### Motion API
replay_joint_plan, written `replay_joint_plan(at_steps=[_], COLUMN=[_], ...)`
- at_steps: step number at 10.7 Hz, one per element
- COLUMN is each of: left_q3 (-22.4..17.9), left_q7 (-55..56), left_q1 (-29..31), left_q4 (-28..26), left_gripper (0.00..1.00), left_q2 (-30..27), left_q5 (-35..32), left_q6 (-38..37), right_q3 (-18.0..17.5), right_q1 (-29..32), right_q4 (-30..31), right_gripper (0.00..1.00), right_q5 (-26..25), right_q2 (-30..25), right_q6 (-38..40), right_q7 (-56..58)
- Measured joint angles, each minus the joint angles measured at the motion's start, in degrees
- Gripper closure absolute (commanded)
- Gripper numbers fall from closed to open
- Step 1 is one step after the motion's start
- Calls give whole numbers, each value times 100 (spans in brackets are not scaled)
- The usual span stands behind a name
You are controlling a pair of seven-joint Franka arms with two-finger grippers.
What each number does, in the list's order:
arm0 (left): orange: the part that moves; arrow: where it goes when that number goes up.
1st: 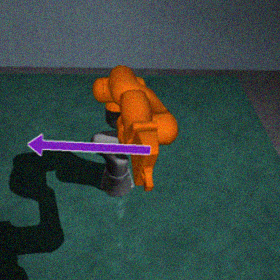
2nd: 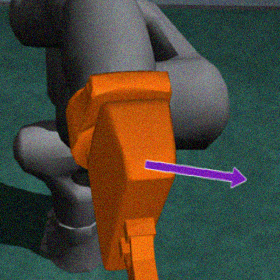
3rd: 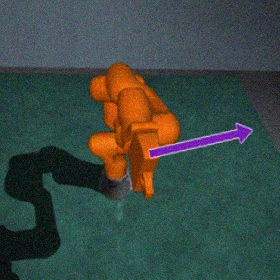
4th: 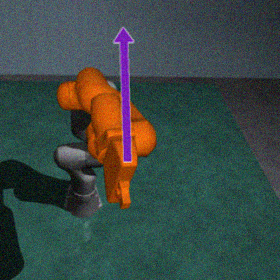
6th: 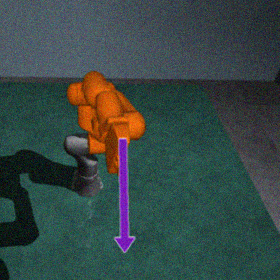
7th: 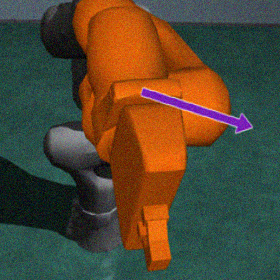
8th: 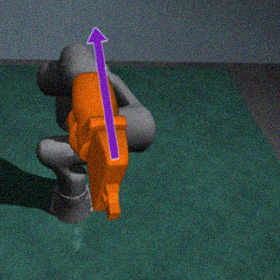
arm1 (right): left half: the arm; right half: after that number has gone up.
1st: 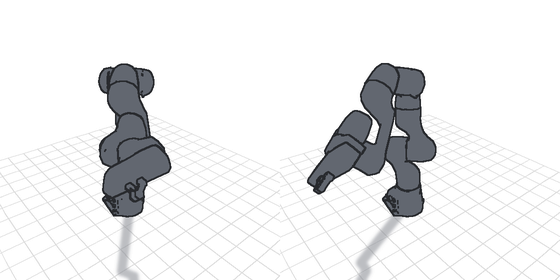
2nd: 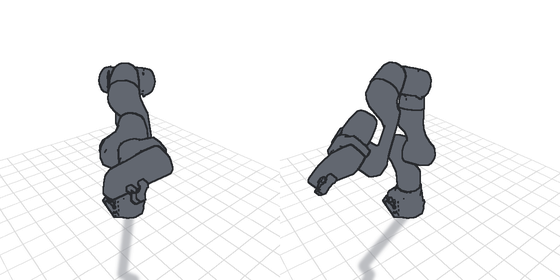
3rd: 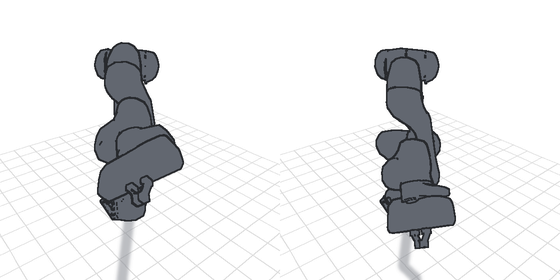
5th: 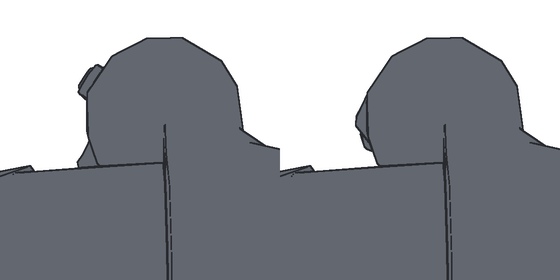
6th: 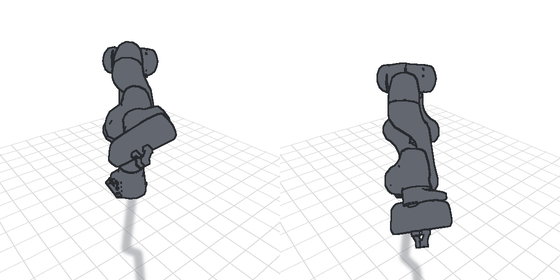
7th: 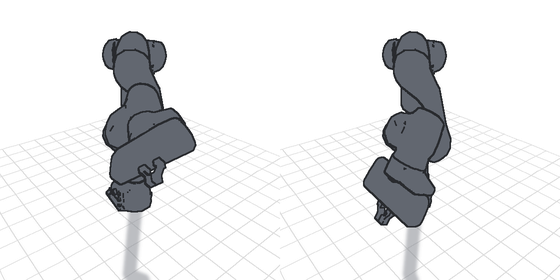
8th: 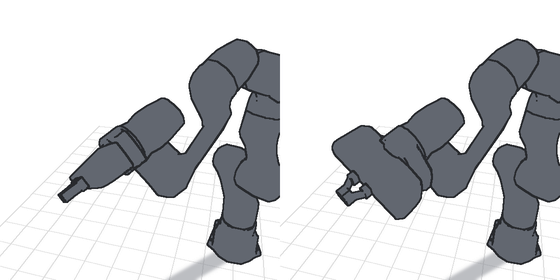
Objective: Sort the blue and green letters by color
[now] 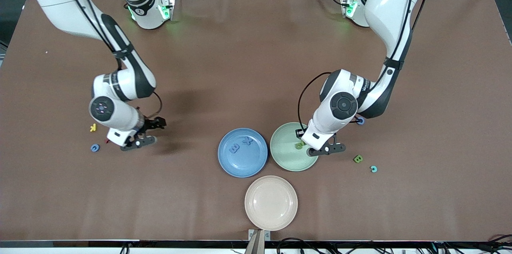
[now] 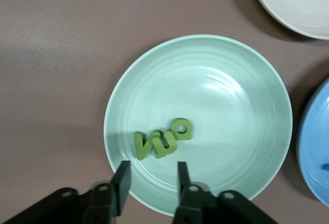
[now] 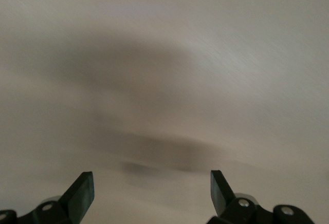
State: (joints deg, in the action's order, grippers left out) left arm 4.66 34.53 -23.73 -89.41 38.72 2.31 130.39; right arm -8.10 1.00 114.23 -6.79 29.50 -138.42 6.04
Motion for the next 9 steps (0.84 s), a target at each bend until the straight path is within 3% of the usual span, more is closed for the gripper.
replay_joint_plan(at_steps=[4,9], left_q3=[-97,61], left_q7=[-115,-2605], left_q1=[125,1067], left_q4=[64,38], left_gripper=[0,0], left_q2=[30,31], left_q5=[-106,-293], left_q6=[-1,-59], right_q3=[10,6], right_q1=[1107,1759], right_q4=[503,820], right_gripper=[0,0], right_q5=[-14,-14], right_q2=[-468,-806], right_q6=[-23,257], right_q7=[1965,2380])
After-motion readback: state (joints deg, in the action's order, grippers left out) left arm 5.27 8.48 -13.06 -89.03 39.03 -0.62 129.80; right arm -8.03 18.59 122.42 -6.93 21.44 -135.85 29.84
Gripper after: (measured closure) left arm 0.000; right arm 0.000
